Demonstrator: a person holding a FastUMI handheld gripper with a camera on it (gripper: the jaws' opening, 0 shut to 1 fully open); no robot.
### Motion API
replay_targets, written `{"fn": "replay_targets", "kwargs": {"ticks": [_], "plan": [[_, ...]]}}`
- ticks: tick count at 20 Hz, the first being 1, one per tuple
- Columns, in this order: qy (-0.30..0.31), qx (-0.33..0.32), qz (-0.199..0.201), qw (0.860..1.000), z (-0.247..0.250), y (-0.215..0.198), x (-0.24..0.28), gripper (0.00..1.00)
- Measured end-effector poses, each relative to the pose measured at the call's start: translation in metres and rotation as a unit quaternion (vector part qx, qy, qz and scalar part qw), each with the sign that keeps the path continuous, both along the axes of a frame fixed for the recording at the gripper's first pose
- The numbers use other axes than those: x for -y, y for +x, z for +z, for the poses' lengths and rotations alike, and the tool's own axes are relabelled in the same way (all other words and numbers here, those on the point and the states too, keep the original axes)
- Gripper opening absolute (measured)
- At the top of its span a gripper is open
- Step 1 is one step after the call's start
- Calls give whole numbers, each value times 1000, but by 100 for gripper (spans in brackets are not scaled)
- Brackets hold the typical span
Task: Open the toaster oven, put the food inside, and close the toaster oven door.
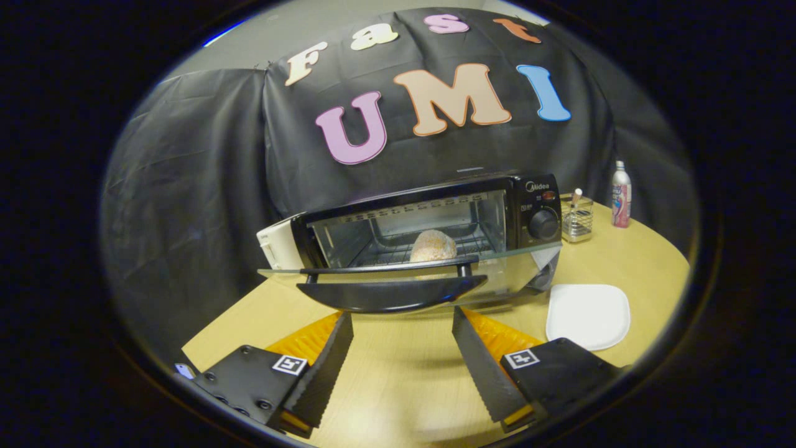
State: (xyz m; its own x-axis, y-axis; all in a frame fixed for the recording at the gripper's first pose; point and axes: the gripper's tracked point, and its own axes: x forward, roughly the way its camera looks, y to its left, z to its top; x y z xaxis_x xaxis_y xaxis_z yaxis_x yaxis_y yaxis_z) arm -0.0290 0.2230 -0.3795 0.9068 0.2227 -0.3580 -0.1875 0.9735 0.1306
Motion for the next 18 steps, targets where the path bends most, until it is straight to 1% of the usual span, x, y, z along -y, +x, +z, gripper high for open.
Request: {"fn": "replay_targets", "kwargs": {"ticks": [5,8,13,17,18], "plan": [[-4,11,-13,1000,9,26,1,99],[-8,3,-19,1000,9,41,-1,99],[-42,32,-22,998,37,66,-7,98],[-38,52,-17,998,62,68,-16,98],[-39,46,-14,998,62,66,-16,98]]}}
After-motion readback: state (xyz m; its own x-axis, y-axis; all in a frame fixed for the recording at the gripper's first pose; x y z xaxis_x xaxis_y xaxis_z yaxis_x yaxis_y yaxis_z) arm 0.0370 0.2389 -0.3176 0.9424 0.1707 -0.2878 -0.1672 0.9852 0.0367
